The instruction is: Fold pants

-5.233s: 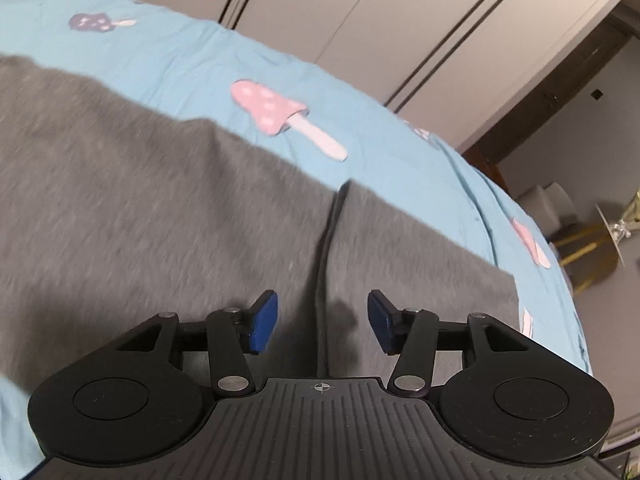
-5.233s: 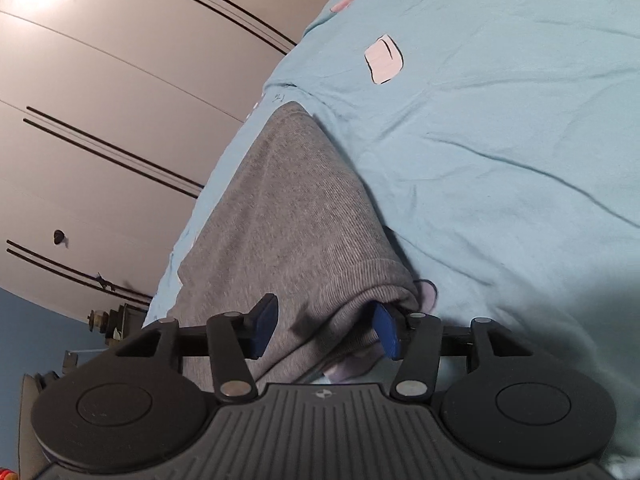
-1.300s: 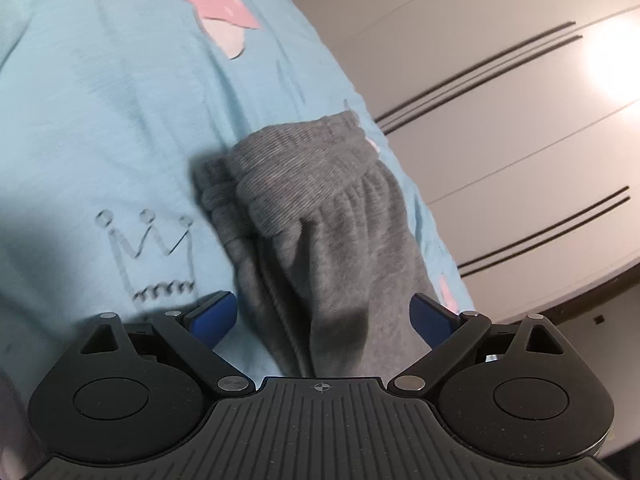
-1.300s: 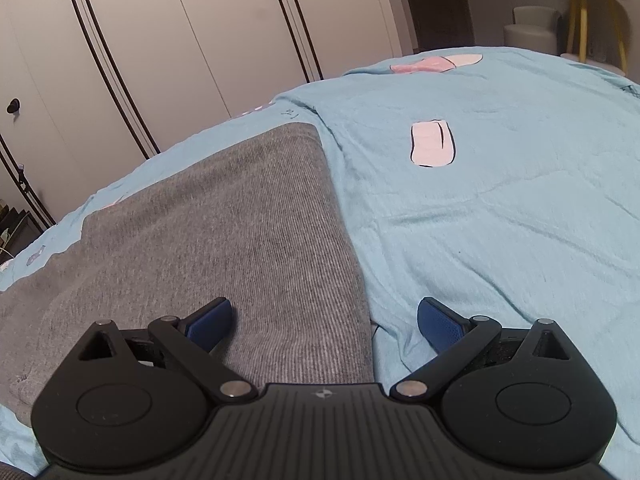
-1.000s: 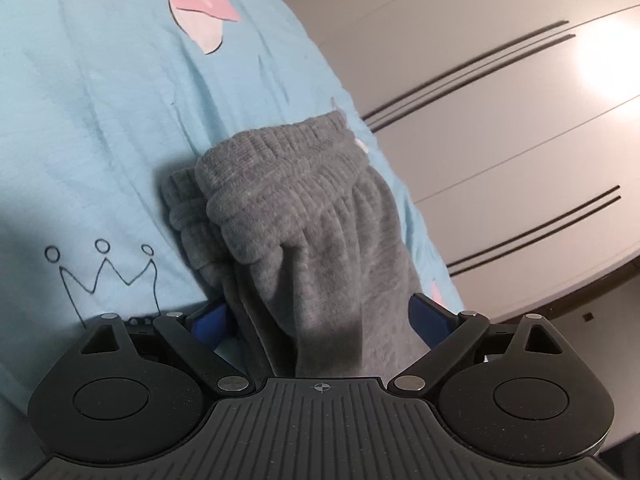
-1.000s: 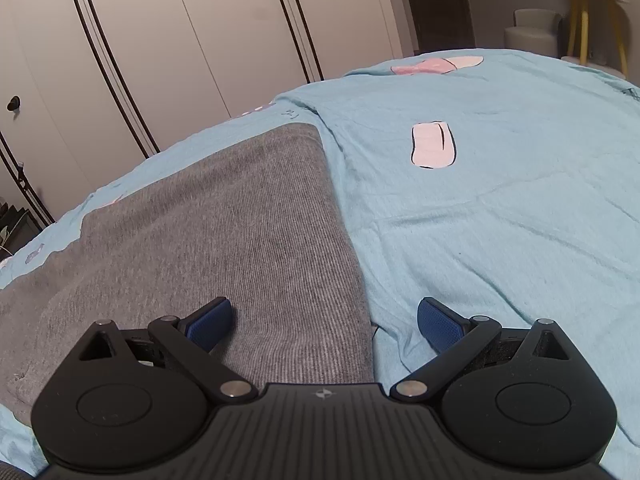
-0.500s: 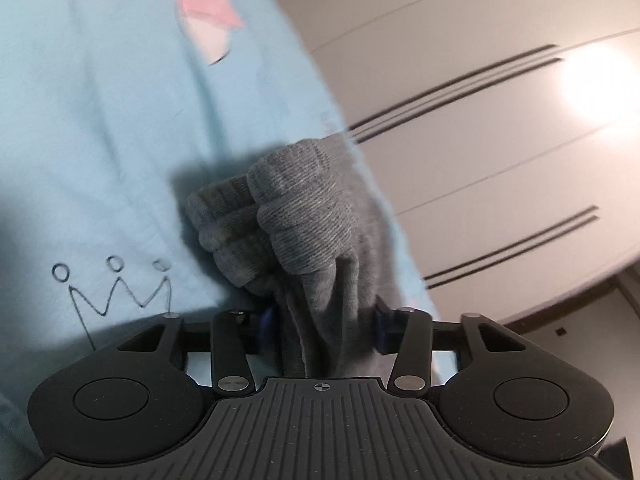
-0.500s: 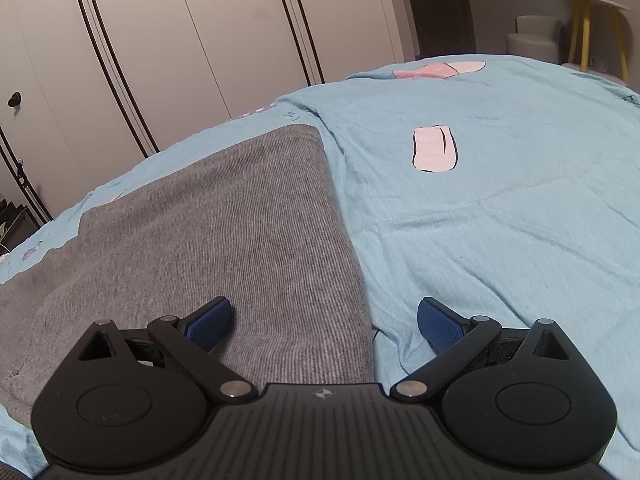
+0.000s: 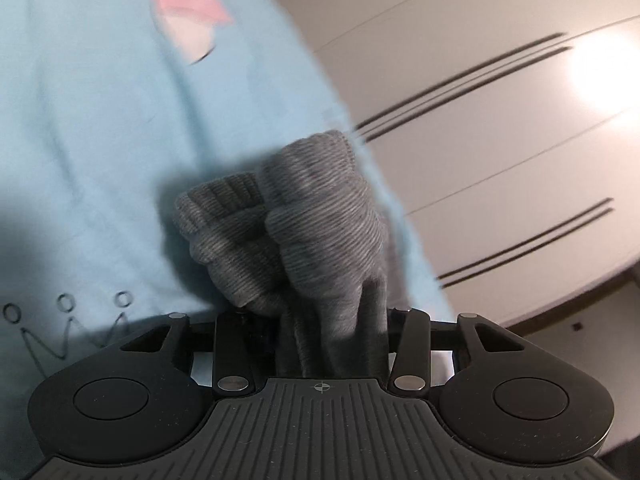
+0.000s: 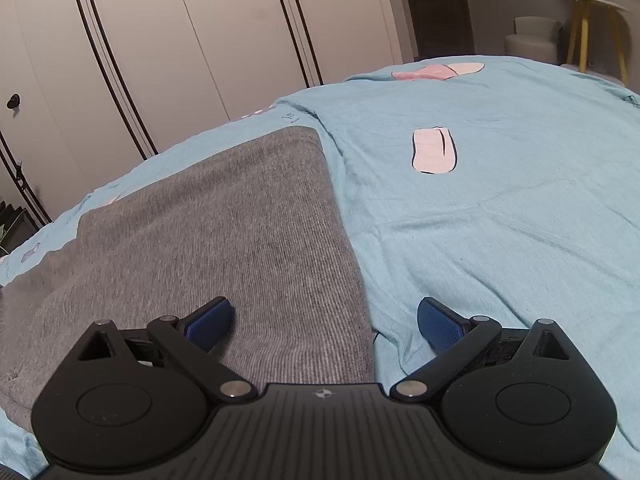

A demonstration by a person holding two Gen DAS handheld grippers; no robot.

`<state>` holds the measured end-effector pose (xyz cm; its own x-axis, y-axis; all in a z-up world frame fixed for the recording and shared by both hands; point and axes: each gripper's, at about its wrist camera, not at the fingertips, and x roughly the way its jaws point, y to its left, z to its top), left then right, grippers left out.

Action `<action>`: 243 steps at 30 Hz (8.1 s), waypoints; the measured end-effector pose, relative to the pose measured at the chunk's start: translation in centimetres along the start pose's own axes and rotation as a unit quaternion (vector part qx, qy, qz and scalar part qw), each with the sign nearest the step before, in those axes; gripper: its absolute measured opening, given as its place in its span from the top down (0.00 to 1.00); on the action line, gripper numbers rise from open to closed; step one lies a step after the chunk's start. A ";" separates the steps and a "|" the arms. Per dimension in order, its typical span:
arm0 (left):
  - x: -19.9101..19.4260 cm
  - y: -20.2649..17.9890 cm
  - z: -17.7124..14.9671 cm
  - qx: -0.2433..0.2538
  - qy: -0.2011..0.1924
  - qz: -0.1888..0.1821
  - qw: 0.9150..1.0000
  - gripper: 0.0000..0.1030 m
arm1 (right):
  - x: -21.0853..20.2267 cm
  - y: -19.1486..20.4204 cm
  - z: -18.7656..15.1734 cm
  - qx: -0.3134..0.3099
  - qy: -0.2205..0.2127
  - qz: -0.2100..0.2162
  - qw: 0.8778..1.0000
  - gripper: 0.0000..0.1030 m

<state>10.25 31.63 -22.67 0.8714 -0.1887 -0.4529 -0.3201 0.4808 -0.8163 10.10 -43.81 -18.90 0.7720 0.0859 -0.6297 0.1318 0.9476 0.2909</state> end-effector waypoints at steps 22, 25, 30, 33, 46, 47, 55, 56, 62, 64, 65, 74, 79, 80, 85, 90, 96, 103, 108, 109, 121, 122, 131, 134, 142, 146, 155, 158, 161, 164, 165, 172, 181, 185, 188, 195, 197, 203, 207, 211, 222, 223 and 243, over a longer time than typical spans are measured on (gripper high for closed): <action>-5.5 -10.9 -0.5 0.157 -0.063 0.007 0.986 0.78 | -1.0 -0.5 1.0 0.040 0.007 -0.007 0.999 0.03; -6.1 -16.3 -2.4 0.224 -0.073 -0.030 0.971 0.78 | -1.8 -1.8 1.4 0.083 -0.010 -0.008 0.996 0.03; -5.1 -26.5 -9.9 0.345 -0.044 -0.120 0.930 0.77 | -3.4 -3.7 2.3 0.130 -0.053 -0.015 0.990 0.03; -3.0 -30.6 -16.8 0.401 0.018 -0.174 0.899 0.72 | -4.1 -4.3 2.5 0.142 -0.071 -0.018 0.987 0.03; -1.3 -29.5 -30.6 0.516 0.207 -0.074 0.828 0.04 | -4.7 -7.7 2.7 0.264 -0.059 0.083 0.959 0.03; -2.1 -29.3 -30.0 0.492 0.200 -0.092 0.842 0.04 | -4.3 -7.8 2.7 0.277 -0.050 0.104 0.954 0.03; -2.5 -26.4 -24.2 0.268 0.154 -0.049 0.950 0.04 | -3.0 -4.7 3.0 0.243 -0.011 0.185 0.952 0.03; -2.4 -25.8 -24.1 0.275 0.143 -0.008 0.951 0.04 | -3.2 -4.4 3.0 0.234 -0.009 0.188 0.954 0.03; -2.4 -21.3 -21.9 0.231 0.116 0.086 0.962 0.04 | -4.2 -3.0 3.4 0.184 -0.035 0.175 0.967 0.03; -3.1 -20.6 -21.3 0.218 0.095 0.111 0.965 0.04 | -4.4 -2.6 3.4 0.173 -0.032 0.186 0.967 0.03; -3.5 -20.1 -20.8 0.218 0.089 0.129 0.963 0.04 | -4.3 -2.3 3.3 0.169 -0.026 0.188 0.967 0.04; -5.1 -16.1 -18.0 0.140 0.096 0.184 0.968 0.04 | -0.9 0.1 2.3 0.152 0.057 0.187 0.969 0.16; -5.6 -15.7 -17.5 0.164 0.093 0.205 0.960 0.04 | -0.1 1.2 3.1 0.144 0.066 0.187 0.969 0.41; -5.6 -15.8 -17.6 0.175 0.092 0.212 0.957 0.04 | 0.0 1.4 3.3 0.139 0.067 0.190 0.970 0.41; -4.6 -15.4 -17.4 0.189 0.099 0.223 0.951 0.04 | 2.2 1.6 3.6 0.149 0.111 0.201 0.962 0.28; -4.6 -15.2 -17.4 0.188 0.101 0.220 0.952 0.04 | 3.3 3.9 4.6 0.117 0.108 0.175 0.972 0.52; -4.9 -15.3 -17.5 0.185 0.094 0.221 0.953 0.04 | -0.6 6.0 7.5 0.092 0.045 0.188 0.977 0.62; -4.3 -16.2 -17.9 0.234 0.108 0.231 0.938 0.04 | -3.5 3.9 7.9 0.044 -0.033 0.143 0.988 0.17; -3.3 -18.4 -20.1 0.369 0.119 0.248 0.888 0.04 | -4.4 0.4 5.3 0.036 -0.022 0.007 0.999 0.14; -3.1 -19.0 -20.4 0.383 0.122 0.246 0.882 0.04 | -4.9 0.2 5.2 0.040 -0.024 0.009 0.999 0.12; -2.3 -24.9 -21.7 0.422 0.119 0.168 0.883 0.03 | -4.0 4.4 2.6 -0.065 0.007 0.008 0.998 0.04; -1.5 -25.0 -22.3 0.429 0.136 0.173 0.876 0.03 | -4.1 4.3 2.6 -0.070 0.009 0.000 0.997 0.03; 0.4 -22.6 -23.2 0.436 0.182 0.202 0.858 0.01 | -3.1 2.7 2.1 -0.048 0.050 0.022 0.997 0.03; -0.7 -22.2 -22.7 0.453 0.173 0.211 0.849 0.01 | -2.9 2.5 2.3 -0.036 0.066 0.027 0.997 0.03; -4.1 -24.1 -20.6 0.501 0.095 0.246 0.825 0.02 | -6.4 3.3 2.4 -0.075 0.000 0.004 0.997 0.03; -2.6 -25.6 -22.1 0.518 0.099 0.232 0.817 0.02 | -6.4 4.0 2.5 -0.085 -0.015 0.003 0.996 0.03; 0.6 -25.9 -26.8 0.544 0.129 0.218 0.800 0.00 | -4.8 3.0 2.2 -0.081 0.007 0.028 0.996 0.03; 0.4 -25.2 -25.9 0.523 0.135 0.212 0.814 0.00 | -4.9 2.8 2.8 -0.085 0.004 0.038 0.996 0.03; 0.4 -24.3 -25.0 0.488 0.143 0.211 0.835 0.00 | -4.9 2.9 2.8 -0.089 0.004 0.041 0.995 0.03; 0.3 -24.0 -24.6 0.475 0.146 0.210 0.842 0.00 | -4.8 2.6 2.7 -0.084 0.013 0.047 0.995 0.03; 0.3 -24.0 -24.6 0.477 0.146 0.211 0.841 0.00 | -4.7 2.5 2.7 -0.080 0.017 0.049 0.995 0.03; 0.2 -24.2 -24.7 0.480 0.146 0.212 0.838 0.00 | -4.5 2.5 2.1 -0.061 0.010 0.045 0.997 0.03; 0.2 -21.3 -21.2 0.394 0.199 0.156 0.883 0.00 | -2.1 1.5 2.9 -0.040 0.080 0.102 0.991 0.02; -0.7 -20.2 -19.9 0.372 0.192 0.171 0.892 0.00 | -2.3 1.2 3.2 -0.032 0.088 0.110 0.989 0.02; -2.3 -21.2 -18.9 0.364 0.168 0.174 0.900 0.00 | -3.3 1.0 3.5 -0.022 0.075 0.111 0.991 0.03; 0.9 -28.8 -19.3 0.385 0.196 0.038 0.901 0.00 | -7.5 -2.8 5.4 0.112 -0.039 0.153 0.981 0.03; 3.6 -31.2 -21.5 0.432 0.191 0.046 0.880 0.00 | -7.7 -3.0 5.4 0.118 -0.053 0.140 0.982 0.03; 12.8 -32.3 -27.6 0.523 0.213 0.079 0.822 0.00 | -6.7 -4.0 5.3 0.125 -0.050 0.122 0.983 0.26; 12.0 -33.3 -25.7 0.541 0.114 0.130 0.823 0.00 | -5.5 -4.1 5.0 0.111 -0.036 0.110 0.987 0.26; 8.9 -32.6 -22.8 0.563 0.084 0.125 0.813 0.00 | -3.8 -4.9 5.2 0.130 0.001 0.132 0.983 0.10; 9.2 -21.3 -15.5 0.297 0.307 -0.020 0.904 0.00 | 2.2 -6.4 7.3 0.146 0.175 0.268 0.936 0.04; 9.8 -20.8 -15.4 0.283 0.319 -0.030 0.904 0.00 | 2.9 -6.9 7.2 0.149 0.186 0.259 0.936 0.04; 14.9 -22.5 -19.5 0.301 0.403 -0.132 0.854 0.00 | 8.3 -1.8 9.2 0.072 0.244 0.385 0.887 0.03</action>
<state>23.18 1.29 -18.09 0.2665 -0.7703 -0.5794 0.3083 0.6376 -0.7059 21.99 -47.63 -17.99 0.3109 0.8466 -0.4320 -0.2123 0.5049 0.8367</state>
